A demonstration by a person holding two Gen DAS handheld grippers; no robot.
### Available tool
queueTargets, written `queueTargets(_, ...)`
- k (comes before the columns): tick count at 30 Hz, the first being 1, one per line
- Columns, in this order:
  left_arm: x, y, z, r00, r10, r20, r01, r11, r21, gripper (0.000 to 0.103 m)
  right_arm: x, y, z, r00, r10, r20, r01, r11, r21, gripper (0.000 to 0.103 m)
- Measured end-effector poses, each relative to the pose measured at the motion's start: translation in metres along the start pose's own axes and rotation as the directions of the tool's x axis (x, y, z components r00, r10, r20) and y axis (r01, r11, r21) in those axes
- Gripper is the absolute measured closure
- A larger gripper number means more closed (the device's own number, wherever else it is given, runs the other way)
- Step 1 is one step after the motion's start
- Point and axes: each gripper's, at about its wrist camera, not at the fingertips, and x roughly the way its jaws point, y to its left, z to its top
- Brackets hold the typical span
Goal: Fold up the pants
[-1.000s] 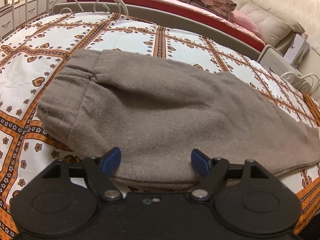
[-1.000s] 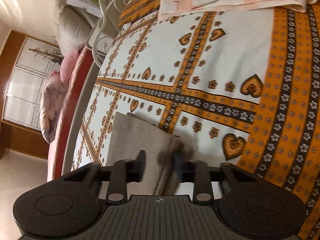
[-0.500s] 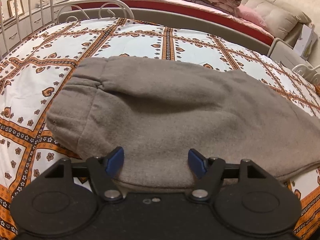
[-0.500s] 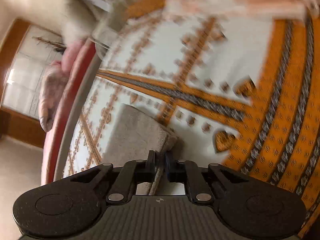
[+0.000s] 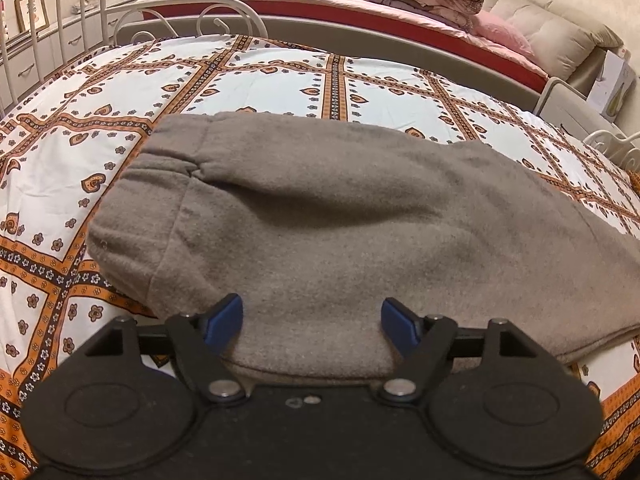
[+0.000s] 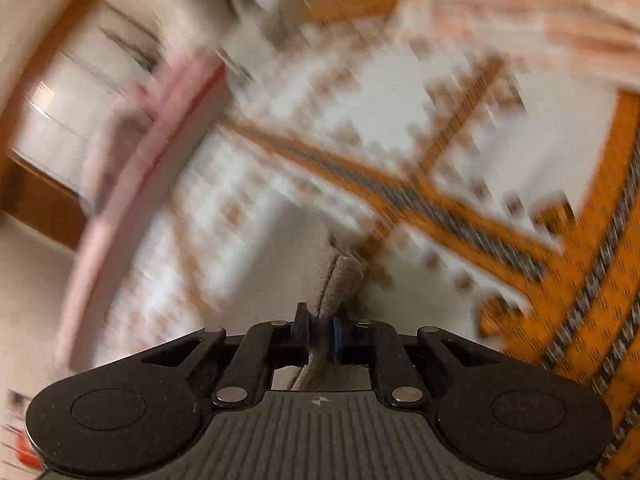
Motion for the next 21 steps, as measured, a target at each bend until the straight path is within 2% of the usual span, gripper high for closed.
queueTargets(1,0.0,0.0,0.0,1.0,-0.001,0.002,0.001,1.0,0.003,0.034,-0.013,0.007,0.0,0.998,0.039,0.059,-0.038,0.999,-0.015,0.092)
queueTargets(2,0.0,0.0,-0.001,1.0,-0.003,0.002,0.003,1.0,0.007,0.034,-0.02,0.014,-0.003,0.994,0.047,0.095,-0.042,0.998,-0.051,0.092)
queueTargets(3,0.0,0.0,-0.001,1.0,-0.004,0.001,0.004,1.0,0.012,0.034,-0.022,0.019,-0.006,0.993,0.021,0.114,-0.011,0.996,-0.083,0.092)
queueTargets(4,0.001,0.0,-0.001,1.0,-0.003,0.0,0.003,1.0,0.016,0.034,-0.014,0.021,-0.005,0.995,-0.031,0.098,0.04,0.995,-0.094,0.092)
queueTargets(5,0.001,-0.001,0.0,1.0,-0.001,0.0,0.001,1.0,0.019,0.034,0.004,0.015,-0.006,0.991,-0.129,0.033,0.131,0.988,-0.08,0.091)
queueTargets(6,0.0,-0.001,0.001,1.0,0.005,0.004,-0.005,1.0,0.02,0.036,0.024,0.002,-0.008,0.972,-0.225,-0.065,0.222,0.974,-0.046,0.09)
queueTargets(7,-0.003,0.0,0.003,1.0,0.014,0.015,-0.014,1.0,0.012,0.045,0.03,-0.011,-0.01,0.973,-0.213,-0.091,0.214,0.977,0.002,0.088)
queueTargets(8,-0.01,0.003,0.006,0.999,0.026,0.043,-0.026,1.0,-0.014,0.047,0.019,-0.013,-0.005,0.982,-0.178,-0.06,0.181,0.982,0.06,0.082)
queueTargets(9,-0.017,0.007,0.007,0.996,0.034,0.078,-0.031,0.999,-0.04,0.047,0.005,-0.006,-0.003,0.978,-0.207,0.016,0.206,0.977,0.057,0.068)
queueTargets(10,-0.023,0.012,0.008,0.993,0.043,0.113,-0.036,0.997,-0.066,0.047,-0.011,0.007,-0.005,0.955,-0.268,0.124,0.269,0.963,0.01,0.065)
queueTargets(11,-0.029,0.019,0.01,0.988,0.064,0.143,-0.05,0.994,-0.098,0.047,-0.025,0.022,-0.007,0.94,-0.27,0.21,0.285,0.958,-0.045,0.065)
queueTargets(12,-0.032,0.027,0.011,0.983,0.08,0.167,-0.059,0.99,-0.129,0.049,-0.033,0.035,-0.01,0.937,-0.236,0.258,0.262,0.962,-0.074,0.065)
queueTargets(13,-0.033,0.035,0.014,0.979,0.077,0.186,-0.049,0.987,-0.151,0.051,-0.033,0.051,-0.014,0.948,-0.176,0.265,0.218,0.967,-0.136,0.065)
queueTargets(15,-0.029,0.044,0.023,0.976,0.096,0.195,-0.064,0.984,-0.166,0.05,-0.018,0.095,-0.032,0.981,-0.04,0.188,0.097,0.947,-0.306,0.065)
queueTargets(17,-0.018,0.052,0.037,0.978,0.094,0.186,-0.063,0.984,-0.169,0.05,0.008,0.151,-0.065,0.995,0.093,0.033,-0.067,0.884,-0.463,0.065)
queueTargets(18,-0.012,0.055,0.042,0.98,0.08,0.184,-0.049,0.985,-0.167,0.05,0.024,0.182,-0.087,0.987,0.15,-0.053,-0.155,0.839,-0.521,0.065)
queueTargets(20,0.0,0.059,0.054,0.982,0.061,0.18,-0.033,0.988,-0.152,0.05,0.059,0.237,-0.128,0.948,0.232,-0.218,-0.317,0.754,-0.575,0.065)
queueTargets(21,0.005,0.062,0.059,0.982,0.053,0.182,-0.027,0.99,-0.142,0.05,0.077,0.261,-0.149,0.93,0.248,-0.272,-0.365,0.716,-0.595,0.065)
